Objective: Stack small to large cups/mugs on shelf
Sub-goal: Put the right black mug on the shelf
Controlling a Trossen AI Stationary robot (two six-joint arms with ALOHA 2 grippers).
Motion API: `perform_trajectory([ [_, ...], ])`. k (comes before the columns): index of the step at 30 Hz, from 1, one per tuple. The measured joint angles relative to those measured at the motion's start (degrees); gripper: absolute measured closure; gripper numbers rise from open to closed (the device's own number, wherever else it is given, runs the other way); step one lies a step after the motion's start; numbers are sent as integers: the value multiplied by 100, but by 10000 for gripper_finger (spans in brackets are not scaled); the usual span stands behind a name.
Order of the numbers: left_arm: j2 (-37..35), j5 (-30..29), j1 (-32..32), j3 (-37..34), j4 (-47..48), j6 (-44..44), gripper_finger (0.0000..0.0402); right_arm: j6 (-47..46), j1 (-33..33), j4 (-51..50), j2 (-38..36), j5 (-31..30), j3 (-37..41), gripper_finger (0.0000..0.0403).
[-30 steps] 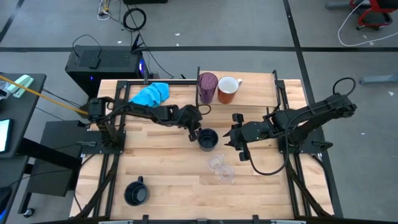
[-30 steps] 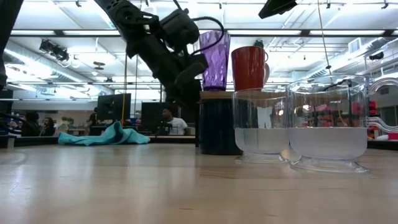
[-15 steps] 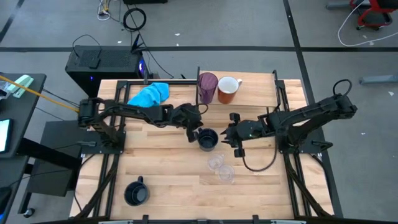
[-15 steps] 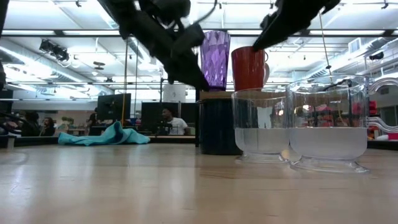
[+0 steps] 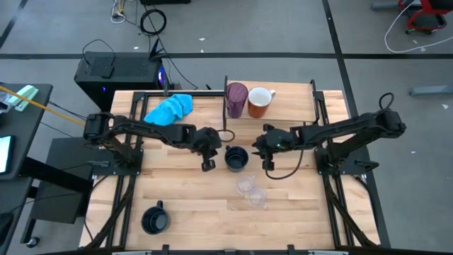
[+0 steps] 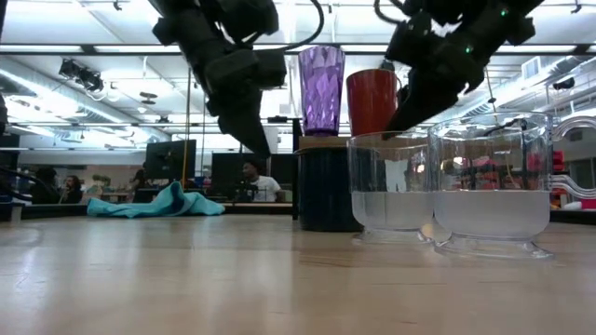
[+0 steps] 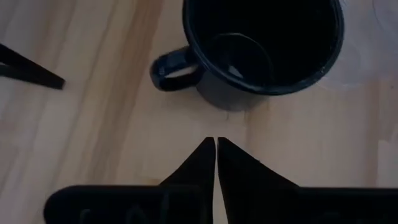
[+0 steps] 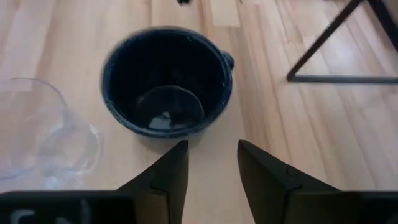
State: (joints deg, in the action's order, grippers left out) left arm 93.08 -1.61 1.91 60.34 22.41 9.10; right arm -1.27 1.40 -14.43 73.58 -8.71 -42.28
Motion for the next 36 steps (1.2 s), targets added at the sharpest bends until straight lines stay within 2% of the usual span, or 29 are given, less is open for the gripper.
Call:
perform_trajectory([
  [9, 294, -144, -392, 4, -392, 377, 384, 14, -223, 491, 591, 0, 114, 268],
  [17, 602, -475, -422, -2, -816, 505, 378, 87, -319, 851, 917, 61, 115, 268],
  [26, 614, -629, -297, 2, -1066, 531, 389, 13, -199, 912, 968, 167, 114, 269],
  [36, 614, -707, -199, 2, -1138, 533, 380, -219, 26, 905, 968, 167, 114, 269],
])
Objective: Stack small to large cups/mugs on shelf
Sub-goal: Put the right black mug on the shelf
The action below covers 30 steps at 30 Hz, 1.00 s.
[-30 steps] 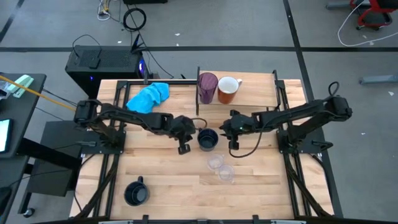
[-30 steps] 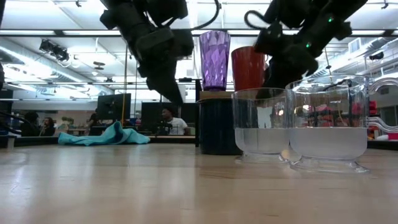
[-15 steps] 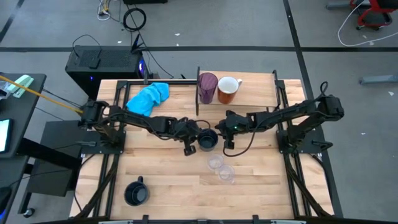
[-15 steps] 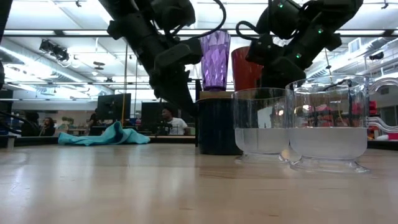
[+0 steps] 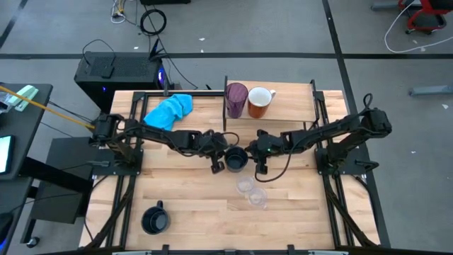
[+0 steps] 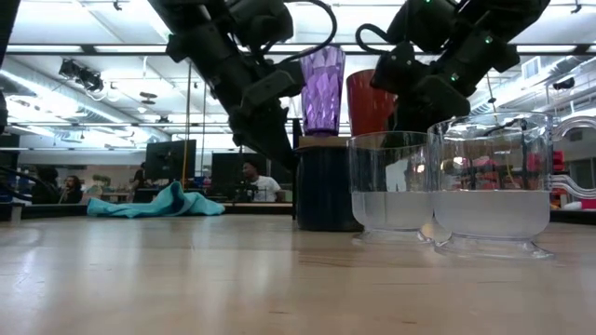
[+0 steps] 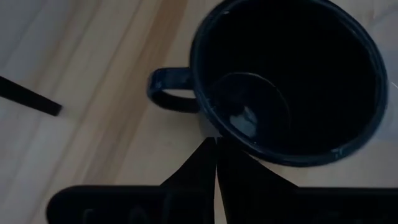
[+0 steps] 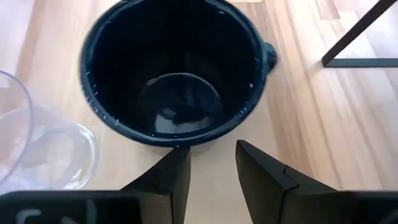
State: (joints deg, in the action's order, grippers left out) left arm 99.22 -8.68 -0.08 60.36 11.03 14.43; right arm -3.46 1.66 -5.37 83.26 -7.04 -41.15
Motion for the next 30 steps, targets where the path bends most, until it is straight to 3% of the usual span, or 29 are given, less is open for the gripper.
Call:
perform_trajectory([
  [21, 101, 10, 192, 7, -146, -51, 383, -687, 243, -1, -2, -18, -4, 269],
  [26, 32, 55, 223, 6, 208, -133, 391, -638, 277, -276, -72, -14, -4, 269],
  [30, -39, 443, 215, 2, 533, -42, 384, -552, 134, -366, -229, -24, -4, 269],
])
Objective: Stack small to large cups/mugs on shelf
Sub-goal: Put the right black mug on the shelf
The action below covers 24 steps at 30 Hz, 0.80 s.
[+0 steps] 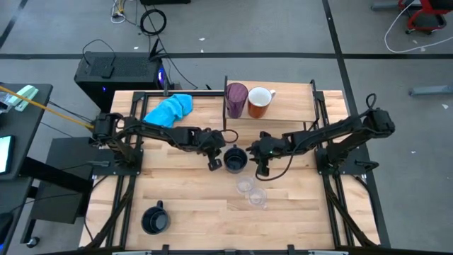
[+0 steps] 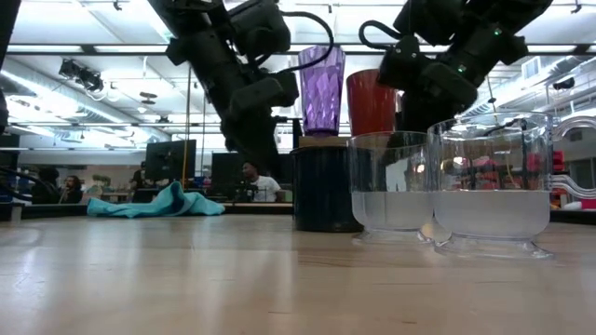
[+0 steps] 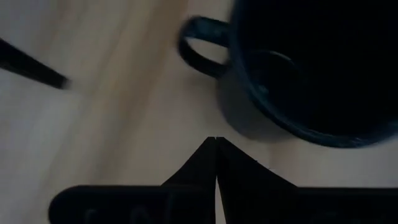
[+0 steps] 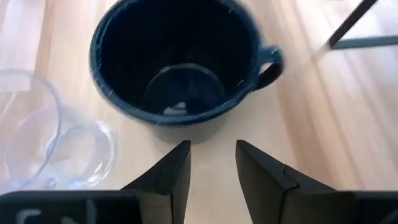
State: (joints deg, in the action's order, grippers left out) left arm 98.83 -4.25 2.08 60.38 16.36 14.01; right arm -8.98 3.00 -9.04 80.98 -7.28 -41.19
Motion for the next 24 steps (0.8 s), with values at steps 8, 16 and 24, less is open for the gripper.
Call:
perform_trajectory([
  [8, 59, 465, -330, -3, -35, 269, 376, 441, -399, 146, -73, -21, -4, 269],
  [16, 59, 9, -430, -2, -81, 347, 390, 563, -337, 459, -40, -12, -4, 269],
  [24, 59, -128, -329, -2, -318, 364, 380, 396, -115, 443, -40, -12, -4, 269],
])
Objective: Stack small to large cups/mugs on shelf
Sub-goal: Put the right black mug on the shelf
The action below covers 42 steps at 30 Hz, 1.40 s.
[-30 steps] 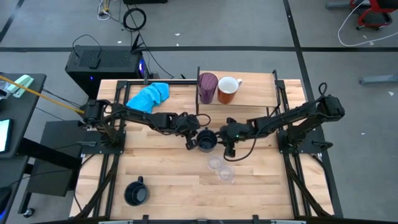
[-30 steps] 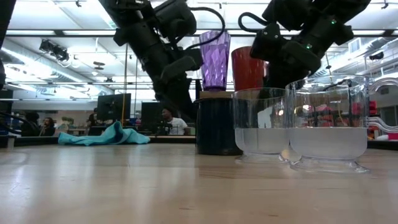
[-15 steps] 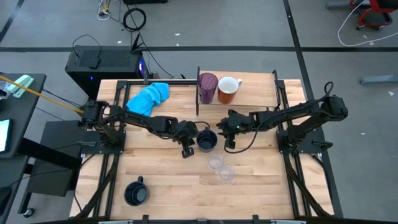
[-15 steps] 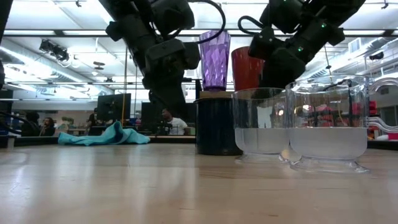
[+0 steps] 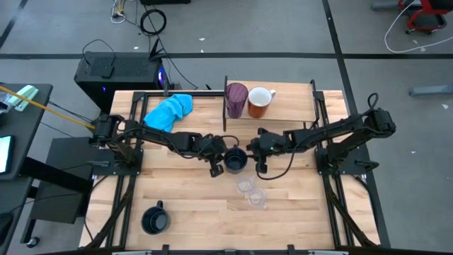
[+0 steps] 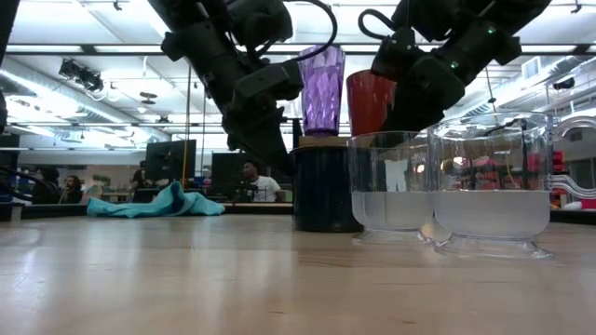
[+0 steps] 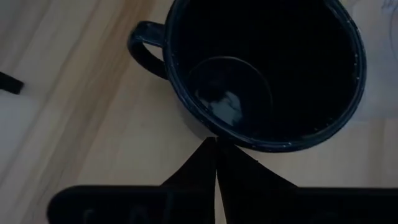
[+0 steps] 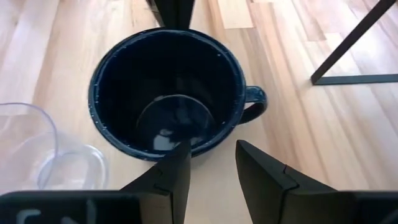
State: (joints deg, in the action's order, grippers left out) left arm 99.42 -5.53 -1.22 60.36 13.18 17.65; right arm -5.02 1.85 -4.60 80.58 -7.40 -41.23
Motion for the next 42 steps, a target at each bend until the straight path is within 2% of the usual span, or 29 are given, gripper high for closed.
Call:
perform_trajectory([
  [8, 0, -5, 147, 0, 77, -20, 387, -213, 253, -61, -1, 2, 0, 269],
  [14, -7, 415, 93, 0, 204, 61, 389, -108, 108, -168, -15, -386, 2, 269],
  [21, -7, 428, -77, 0, 90, 126, 375, -85, -61, -170, 58, -369, 4, 269],
  [30, -7, 194, -84, 0, 0, 122, 389, -144, 9, -87, 164, -280, 7, 269],
  [34, -7, -35, -68, 0, 39, 95, 384, -207, 167, -41, 164, -234, 9, 269],
  [42, -7, -84, 112, 0, 38, 59, 380, -448, 462, 74, 164, -223, 11, 269],
])
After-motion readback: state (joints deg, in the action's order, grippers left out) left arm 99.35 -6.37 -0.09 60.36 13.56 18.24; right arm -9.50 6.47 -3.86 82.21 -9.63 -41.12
